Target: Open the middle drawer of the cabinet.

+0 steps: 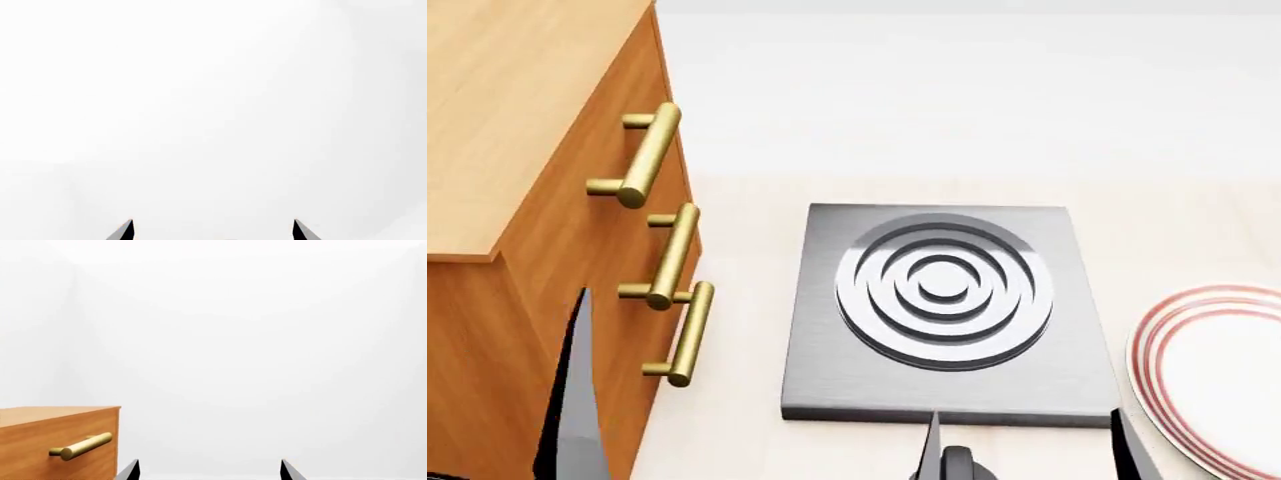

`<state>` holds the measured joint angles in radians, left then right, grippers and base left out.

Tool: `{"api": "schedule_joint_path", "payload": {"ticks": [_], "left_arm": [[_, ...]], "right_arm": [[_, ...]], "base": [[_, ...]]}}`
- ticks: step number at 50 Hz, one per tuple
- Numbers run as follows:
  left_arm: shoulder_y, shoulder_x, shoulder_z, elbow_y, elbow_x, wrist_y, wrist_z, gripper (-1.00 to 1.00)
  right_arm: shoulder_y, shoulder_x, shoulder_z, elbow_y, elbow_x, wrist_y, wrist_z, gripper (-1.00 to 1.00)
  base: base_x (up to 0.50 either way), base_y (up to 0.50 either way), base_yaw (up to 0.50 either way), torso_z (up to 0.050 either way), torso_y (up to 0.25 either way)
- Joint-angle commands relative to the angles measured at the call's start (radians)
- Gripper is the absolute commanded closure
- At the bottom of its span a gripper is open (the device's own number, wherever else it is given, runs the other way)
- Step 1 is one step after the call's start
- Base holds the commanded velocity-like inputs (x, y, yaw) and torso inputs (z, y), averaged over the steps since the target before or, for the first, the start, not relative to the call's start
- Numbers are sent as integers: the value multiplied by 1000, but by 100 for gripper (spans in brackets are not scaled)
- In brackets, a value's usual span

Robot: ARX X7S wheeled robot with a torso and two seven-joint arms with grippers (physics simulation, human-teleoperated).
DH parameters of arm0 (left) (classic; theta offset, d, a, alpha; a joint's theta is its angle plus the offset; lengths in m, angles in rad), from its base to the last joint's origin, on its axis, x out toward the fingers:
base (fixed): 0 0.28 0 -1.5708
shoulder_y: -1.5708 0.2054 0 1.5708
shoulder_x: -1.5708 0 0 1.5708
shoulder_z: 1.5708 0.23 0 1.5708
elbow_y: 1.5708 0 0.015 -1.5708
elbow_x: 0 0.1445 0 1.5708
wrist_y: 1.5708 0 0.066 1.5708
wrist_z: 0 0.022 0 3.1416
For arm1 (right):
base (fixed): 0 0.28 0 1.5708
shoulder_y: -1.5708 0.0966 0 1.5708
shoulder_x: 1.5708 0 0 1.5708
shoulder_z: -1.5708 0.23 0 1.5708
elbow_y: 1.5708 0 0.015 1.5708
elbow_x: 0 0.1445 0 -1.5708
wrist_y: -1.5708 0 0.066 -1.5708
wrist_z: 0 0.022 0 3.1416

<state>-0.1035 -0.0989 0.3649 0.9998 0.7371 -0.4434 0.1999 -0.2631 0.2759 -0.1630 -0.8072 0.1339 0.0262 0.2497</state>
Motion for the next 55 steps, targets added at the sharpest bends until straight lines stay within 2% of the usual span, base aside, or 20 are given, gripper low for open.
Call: {"api": "schedule_joint_path", "payload": {"ticks": [1,2,4,11,15,20,23,24,29,33,35,39,42,46,55], "left_arm": [[-250,38,230,-67,585,75,264,-100],[-305,74,242,-87,565,56,333,-100],[-380,58,253,-148,584,88,325,-100],[-492,-2,282,-381,559,151,291,-100],[-586,22,275,-528,539,149,280,-100],[-725,69,293,-813,557,146,220,-100],[-791,96,318,-953,537,74,184,-100],[-835,96,341,-1022,510,62,125,-100],[-931,96,477,-1210,406,-60,29,-100],[-1013,98,613,-1340,261,-145,-69,-100],[-1066,98,722,-1404,136,-195,-154,-100],[-1181,99,994,-1500,-217,-306,-338,-100],[-1250,99,1137,-1538,-431,-343,-437,-100],[-1275,99,1209,-1592,-539,-336,-469,-100],[-1262,99,1216,-1698,-586,-301,-480,-100]], "right_arm": [[-2,7,0,24,17,-25,-3,-100],[0,8,-1,28,21,-26,-4,-100],[0,9,1,31,26,-26,-3,-100],[1,10,0,43,37,-37,-3,-100],[0,13,2,42,47,-38,-2,-100],[3,13,-2,50,52,-38,-3,-100],[3,16,5,51,69,-37,-3,-100],[3,16,5,54,71,-38,-3,-100],[3,19,4,55,77,-38,-2,-100],[5,21,5,56,84,-37,-1,-100],[5,22,3,55,87,-37,-1,-100],[1,26,10,55,95,-44,0,-100],[0,28,12,56,98,-48,1,-100],[1,31,13,48,107,-42,4,-100],[-3,36,13,45,121,-53,1,-100]], "base": [[0,0,0,0,0],[0,0,0,0,0],[0,0,0,0,0],[0,0,0,0,0],[0,0,0,0,0],[0,0,0,0,0],[0,0,0,0,0],[0,0,0,0,0],[0,0,0,0,0],[0,0,0,0,0],[0,0,0,0,0],[0,0,0,0,0],[0,0,0,0,0],[0,0,0,0,0],[0,0,0,0,0]]}}
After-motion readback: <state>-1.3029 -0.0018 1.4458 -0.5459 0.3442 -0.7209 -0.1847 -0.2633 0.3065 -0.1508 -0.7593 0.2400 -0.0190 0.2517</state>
